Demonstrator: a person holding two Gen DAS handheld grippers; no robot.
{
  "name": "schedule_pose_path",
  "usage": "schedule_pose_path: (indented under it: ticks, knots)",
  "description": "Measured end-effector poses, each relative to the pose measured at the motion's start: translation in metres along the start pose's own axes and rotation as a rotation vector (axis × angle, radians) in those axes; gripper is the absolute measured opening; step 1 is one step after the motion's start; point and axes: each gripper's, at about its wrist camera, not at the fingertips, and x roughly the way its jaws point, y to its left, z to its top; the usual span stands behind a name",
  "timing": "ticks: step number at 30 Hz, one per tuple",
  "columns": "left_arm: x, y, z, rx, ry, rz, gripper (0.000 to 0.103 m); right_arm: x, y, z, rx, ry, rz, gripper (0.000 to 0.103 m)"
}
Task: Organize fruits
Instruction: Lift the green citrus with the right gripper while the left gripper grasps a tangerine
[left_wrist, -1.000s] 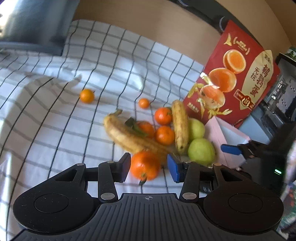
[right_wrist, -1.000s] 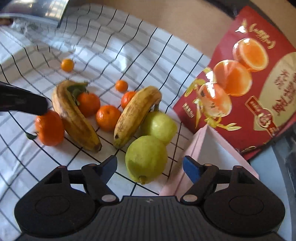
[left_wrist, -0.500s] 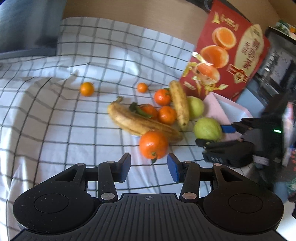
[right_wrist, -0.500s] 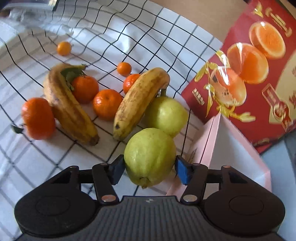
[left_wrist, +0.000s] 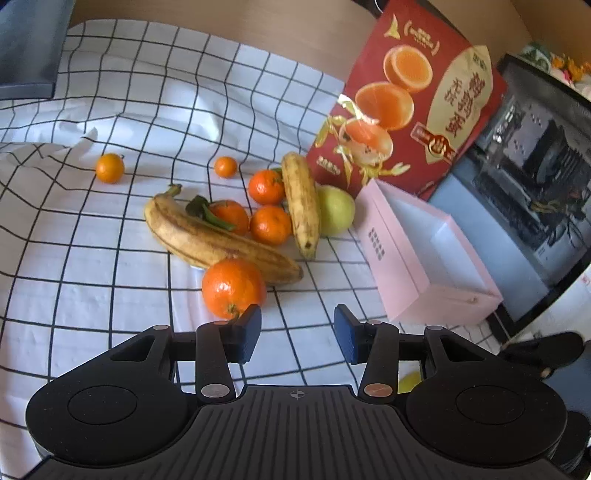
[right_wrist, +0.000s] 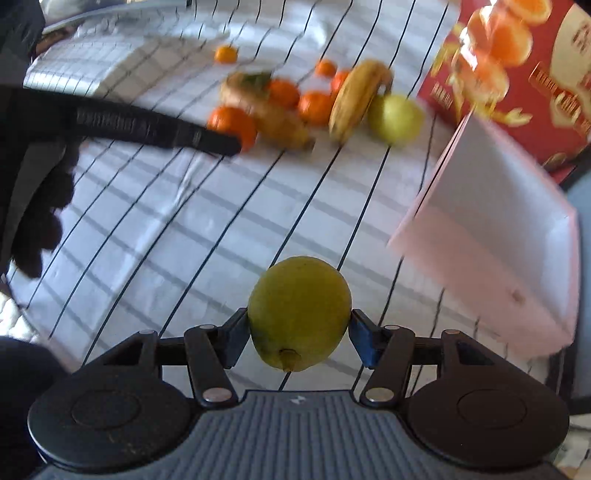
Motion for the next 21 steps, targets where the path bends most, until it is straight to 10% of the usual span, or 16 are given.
schedule_pose_path:
  ticks: [21]
  knots:
    - [-0.007,0.022,0.004,0.041,-0.011,0.092,0.048,0.014,-0.004,0.022,0.06,-0.119,0.012,0.058]
